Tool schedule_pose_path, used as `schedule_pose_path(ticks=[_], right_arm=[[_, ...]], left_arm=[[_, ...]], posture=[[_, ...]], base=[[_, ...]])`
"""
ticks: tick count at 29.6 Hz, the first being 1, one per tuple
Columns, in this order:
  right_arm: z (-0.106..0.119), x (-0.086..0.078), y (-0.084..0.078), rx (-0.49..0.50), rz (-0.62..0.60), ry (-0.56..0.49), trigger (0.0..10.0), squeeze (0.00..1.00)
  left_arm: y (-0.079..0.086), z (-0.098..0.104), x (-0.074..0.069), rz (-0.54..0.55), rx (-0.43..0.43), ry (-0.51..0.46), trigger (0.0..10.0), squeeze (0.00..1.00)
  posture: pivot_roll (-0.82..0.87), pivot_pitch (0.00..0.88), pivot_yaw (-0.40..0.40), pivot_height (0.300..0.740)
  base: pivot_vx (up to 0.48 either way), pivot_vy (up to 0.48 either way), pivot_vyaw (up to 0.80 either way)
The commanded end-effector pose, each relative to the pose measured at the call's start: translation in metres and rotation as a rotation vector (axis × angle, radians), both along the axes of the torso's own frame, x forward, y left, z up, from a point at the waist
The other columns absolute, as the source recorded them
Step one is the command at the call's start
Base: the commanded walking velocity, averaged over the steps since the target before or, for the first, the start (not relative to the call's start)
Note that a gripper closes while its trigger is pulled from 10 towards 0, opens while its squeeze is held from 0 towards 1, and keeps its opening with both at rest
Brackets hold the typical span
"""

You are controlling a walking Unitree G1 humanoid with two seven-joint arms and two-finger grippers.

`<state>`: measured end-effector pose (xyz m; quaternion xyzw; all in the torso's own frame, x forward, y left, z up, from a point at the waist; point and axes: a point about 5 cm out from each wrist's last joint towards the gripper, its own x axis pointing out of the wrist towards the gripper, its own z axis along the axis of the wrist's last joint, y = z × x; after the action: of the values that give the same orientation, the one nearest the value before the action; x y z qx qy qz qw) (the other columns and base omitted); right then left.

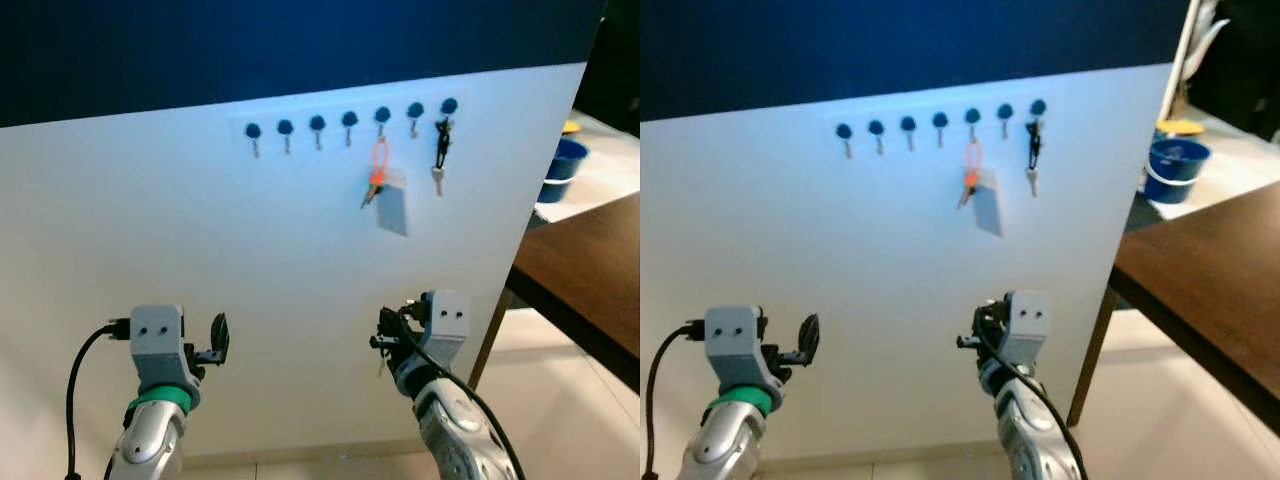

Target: Hang keys on a hook

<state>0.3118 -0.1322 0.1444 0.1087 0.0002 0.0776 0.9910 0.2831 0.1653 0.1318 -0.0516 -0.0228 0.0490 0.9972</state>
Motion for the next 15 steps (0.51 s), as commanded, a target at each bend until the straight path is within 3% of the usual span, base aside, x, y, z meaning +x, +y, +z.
schedule_pose_path(ticks=[1,10,15], right_arm=[[0.000,-0.002,0.001,0.007,0.003,0.003,10.0,0.00],[0.004,-0.002,0.001,0.001,0.013,-0.014,10.0,0.00],[0.016,0.001,0.007,-0.056,0.080,-0.089,10.0,0.00]], left_arm=[[0.003,-0.002,-0.002,0.008,0.003,0.013,10.0,0.00],[0.003,-0.002,-0.003,0.003,0.007,0.005,10.0,0.00],[0.006,0.000,-0.002,0.019,0.023,0.001,10.0,0.00]], posture=[[-0.26,0.046,0.201,0.740],[-0.26,0.051,0.200,0.740],[-0.26,0.053,0.199,0.740]], base=[[0.000,0.000,0.00],[0.000,0.000,0.00],[0.000,0.000,0.00]])
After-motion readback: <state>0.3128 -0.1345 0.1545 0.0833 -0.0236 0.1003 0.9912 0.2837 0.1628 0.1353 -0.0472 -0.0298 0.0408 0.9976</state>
